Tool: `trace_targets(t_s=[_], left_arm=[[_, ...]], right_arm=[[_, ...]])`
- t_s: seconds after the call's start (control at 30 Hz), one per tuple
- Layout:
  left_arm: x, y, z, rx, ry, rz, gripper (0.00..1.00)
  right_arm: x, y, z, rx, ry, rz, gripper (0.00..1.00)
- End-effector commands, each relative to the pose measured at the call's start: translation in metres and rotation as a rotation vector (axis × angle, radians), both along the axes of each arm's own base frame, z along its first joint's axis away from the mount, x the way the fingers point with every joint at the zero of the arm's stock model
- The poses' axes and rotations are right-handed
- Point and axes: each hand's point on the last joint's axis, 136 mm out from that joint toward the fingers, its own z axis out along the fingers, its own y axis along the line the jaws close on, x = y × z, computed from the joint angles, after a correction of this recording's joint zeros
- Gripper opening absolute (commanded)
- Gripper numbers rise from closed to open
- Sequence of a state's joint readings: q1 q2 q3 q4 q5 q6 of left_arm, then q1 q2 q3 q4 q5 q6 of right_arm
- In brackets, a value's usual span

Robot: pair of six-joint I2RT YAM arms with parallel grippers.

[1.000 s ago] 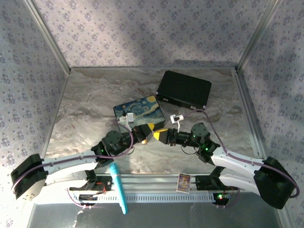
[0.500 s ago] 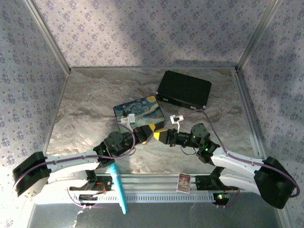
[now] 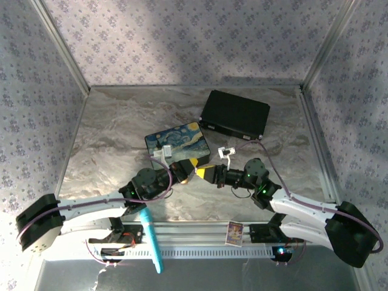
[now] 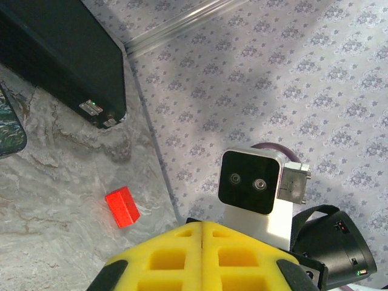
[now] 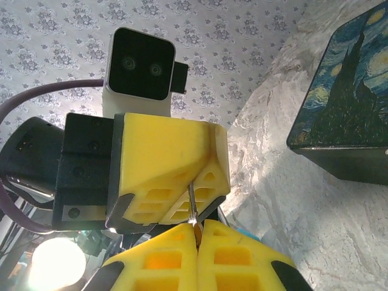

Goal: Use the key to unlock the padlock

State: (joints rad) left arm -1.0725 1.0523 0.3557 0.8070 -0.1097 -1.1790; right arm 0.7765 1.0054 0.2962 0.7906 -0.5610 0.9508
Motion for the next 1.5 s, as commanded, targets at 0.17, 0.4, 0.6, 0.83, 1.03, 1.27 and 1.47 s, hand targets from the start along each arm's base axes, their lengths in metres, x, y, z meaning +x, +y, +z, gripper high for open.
trace_targets(t_s=[0.17,0.4,0.6,0.83,1.03,1.27,1.47], left_arm=[[-0.001,-0.001,-0.003,0.022,0.012,0.001,0.21],[0.012,0.037,-0.022,0.156,0.071,0.173,1.0],[0.015,0.091,-0.076,0.58,0.223,0.348,0.89],[0.015,0.073,-0.122,0.899,0.172,0.218,0.79],[0.029,0.058,-0.15,0.909,0.181,0.195,0.75],[0.039,0.045,-0.177,0.931,0.207,0.153,0.72],[0.04,0.034,-0.192,0.847,0.225,0.136,0.68]], right_arm=[[0.003,-0.006,0.007,0.016,-0.03,-0.027,0.0],[0.009,-0.014,-0.014,-0.071,-0.005,-0.083,0.0],[0.022,-0.029,-0.06,-0.323,0.056,-0.192,0.0],[0.028,-0.04,-0.087,-0.435,0.085,-0.245,0.0],[0.025,-0.035,-0.103,-0.471,0.109,-0.216,0.0],[0.025,-0.036,-0.111,-0.489,0.113,-0.225,0.0],[0.024,-0.041,-0.117,-0.502,0.113,-0.241,0.0]])
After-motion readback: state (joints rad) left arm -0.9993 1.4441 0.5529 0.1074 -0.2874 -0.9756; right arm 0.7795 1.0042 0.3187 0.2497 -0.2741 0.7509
